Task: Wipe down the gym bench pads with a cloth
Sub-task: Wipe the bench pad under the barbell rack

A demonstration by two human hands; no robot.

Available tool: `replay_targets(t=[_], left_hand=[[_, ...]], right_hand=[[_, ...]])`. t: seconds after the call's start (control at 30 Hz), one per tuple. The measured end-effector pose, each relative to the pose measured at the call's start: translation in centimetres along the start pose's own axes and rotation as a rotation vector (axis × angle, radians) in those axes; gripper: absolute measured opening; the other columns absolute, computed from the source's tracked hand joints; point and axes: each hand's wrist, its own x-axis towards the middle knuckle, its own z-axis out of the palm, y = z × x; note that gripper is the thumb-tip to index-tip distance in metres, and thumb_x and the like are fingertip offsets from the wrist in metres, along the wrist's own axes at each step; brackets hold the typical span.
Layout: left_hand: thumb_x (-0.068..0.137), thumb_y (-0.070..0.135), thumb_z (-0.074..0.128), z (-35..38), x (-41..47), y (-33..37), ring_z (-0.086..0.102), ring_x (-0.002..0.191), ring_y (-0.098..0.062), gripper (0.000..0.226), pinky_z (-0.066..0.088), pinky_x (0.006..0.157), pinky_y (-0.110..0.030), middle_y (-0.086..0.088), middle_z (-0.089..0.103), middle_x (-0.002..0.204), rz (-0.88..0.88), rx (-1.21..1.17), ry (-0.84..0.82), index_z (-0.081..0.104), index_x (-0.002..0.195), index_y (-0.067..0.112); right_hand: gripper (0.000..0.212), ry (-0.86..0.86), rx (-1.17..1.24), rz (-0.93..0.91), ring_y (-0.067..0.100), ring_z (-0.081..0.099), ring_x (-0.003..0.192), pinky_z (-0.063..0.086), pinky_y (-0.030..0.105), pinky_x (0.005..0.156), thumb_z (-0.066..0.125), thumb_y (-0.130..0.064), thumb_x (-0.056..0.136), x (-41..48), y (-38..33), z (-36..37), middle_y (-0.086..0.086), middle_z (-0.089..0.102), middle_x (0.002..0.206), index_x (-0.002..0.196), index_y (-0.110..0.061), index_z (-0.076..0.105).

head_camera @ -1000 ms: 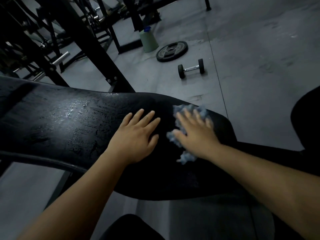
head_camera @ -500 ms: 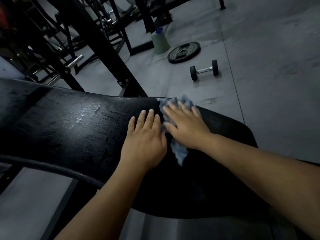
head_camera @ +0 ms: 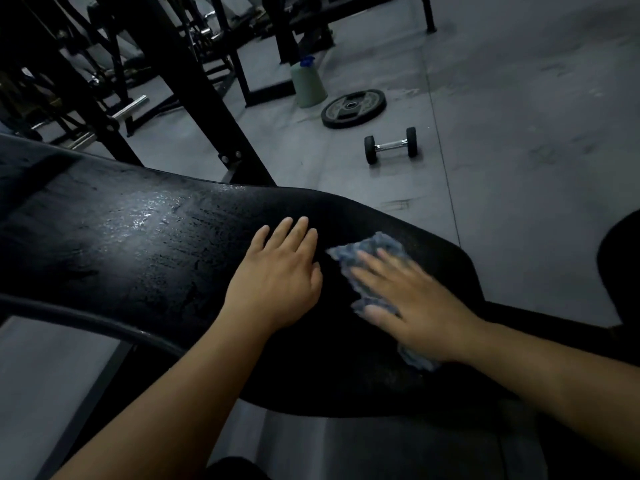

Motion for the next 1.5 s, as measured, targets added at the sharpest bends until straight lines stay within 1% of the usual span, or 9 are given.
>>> replay_targets(t=[0.17, 0.3, 0.37, 0.53, 0.73, 0.93, 1.17, 1.33, 1.5], left_hand=[[0.089, 0.055, 0.004, -0.2, 0.4, 0.8, 0.005, 0.154, -0.013, 0.073, 0.008, 0.125, -0.041, 0.007, 0.012, 0.167, 0.321, 0.001, -0.097, 0.021, 0.158, 0.034], [0.092, 0.057, 0.002, -0.2, 0.0, 2.9, -0.004, 0.154, -0.019, 0.074, 0.000, 0.124, -0.049, 0.001, -0.001, 0.168, 0.225, 0.026, -0.173, 0.008, 0.160, 0.029], [0.099, 0.055, 0.011, 0.2, -0.8, 4.7, -0.009, 0.154, -0.026, 0.069, -0.002, 0.122, -0.056, -0.004, -0.007, 0.168, 0.147, 0.041, -0.172, 0.003, 0.160, 0.023], [0.100, 0.057, 0.014, 0.8, -0.1, 7.9, -0.013, 0.152, -0.039, 0.065, -0.007, 0.116, -0.068, -0.009, -0.010, 0.167, 0.029, 0.032, -0.151, 0.000, 0.159, 0.033], [0.102, 0.051, 0.016, 1.3, 0.4, 8.7, -0.008, 0.154, -0.032, 0.063, -0.004, 0.119, -0.063, -0.007, -0.002, 0.168, 0.028, -0.012, -0.097, 0.008, 0.159, 0.027], [0.101, 0.045, 0.026, 0.6, 0.8, 8.9, -0.002, 0.154, -0.028, 0.067, 0.001, 0.123, -0.051, -0.006, 0.003, 0.168, 0.038, -0.065, -0.098, 0.012, 0.160, 0.015], [0.103, 0.047, 0.028, 0.0, 1.3, 5.4, 0.000, 0.154, -0.019, 0.066, 0.002, 0.125, -0.034, -0.003, 0.003, 0.168, 0.203, -0.072, -0.086, 0.012, 0.160, 0.016], [0.103, 0.047, 0.023, 0.6, 1.0, 5.7, -0.001, 0.154, -0.018, 0.066, 0.001, 0.125, -0.035, -0.003, 0.002, 0.168, 0.189, -0.059, -0.049, 0.011, 0.160, 0.016], [0.095, 0.050, 0.015, 0.6, 0.8, 5.8, 0.002, 0.154, -0.016, 0.072, 0.003, 0.125, -0.034, -0.002, 0.007, 0.168, 0.179, -0.074, -0.046, 0.016, 0.160, 0.018]], right_hand=[[0.063, 0.070, -0.015, 0.533, 0.022, -0.002, 0.153, 0.003, 0.046, 0.121, 0.024, -0.058, 0.100, 2.7, 0.8, 0.4, -0.004, 0.000, 0.167, 0.158, -0.035, 0.012], [0.068, 0.051, 0.034, 0.149, 0.009, -0.015, 0.151, -0.010, 0.035, 0.121, 0.014, -0.064, 0.093, -4.8, -4.7, 1.4, -0.017, -0.011, 0.164, 0.157, -0.041, 0.008], [0.068, 0.042, 0.048, 0.160, 0.006, -0.012, 0.151, -0.004, 0.035, 0.123, 0.013, -0.063, 0.093, -7.8, -2.3, 1.4, -0.020, -0.007, 0.162, 0.156, -0.040, 0.013], [0.062, 0.082, 0.079, 0.751, 0.022, -0.003, 0.153, 0.005, 0.047, 0.123, 0.024, -0.054, 0.102, -0.2, 3.6, 0.3, -0.006, -0.003, 0.167, 0.158, -0.034, 0.008], [0.072, 0.034, 0.048, 0.262, 0.006, -0.012, 0.151, -0.001, 0.038, 0.124, 0.007, -0.065, 0.089, -7.2, 0.0, 0.8, -0.018, -0.005, 0.165, 0.157, -0.040, 0.009], [0.056, 0.090, -0.044, 0.530, 0.026, 0.021, 0.148, 0.018, 0.049, 0.117, 0.029, -0.048, 0.101, 6.0, 4.2, -0.7, -0.002, 0.023, 0.163, 0.154, -0.028, 0.025], [0.063, 0.029, -0.019, 0.069, 0.008, -0.005, 0.152, -0.003, 0.034, 0.122, 0.017, -0.060, 0.096, -2.9, 3.8, -0.1, -0.017, 0.000, 0.164, 0.156, -0.041, 0.012], [0.059, 0.111, 0.010, 0.548, 0.020, 0.007, 0.153, 0.008, 0.042, 0.122, 0.026, -0.051, 0.101, 0.7, 5.1, -0.1, -0.004, 0.011, 0.166, 0.157, -0.033, 0.019], [0.066, 0.096, 0.053, 0.125, 0.006, -0.004, 0.152, -0.003, 0.034, 0.122, 0.015, -0.062, 0.096, -7.3, -1.5, 1.5, -0.016, 0.009, 0.165, 0.156, -0.037, 0.023]])
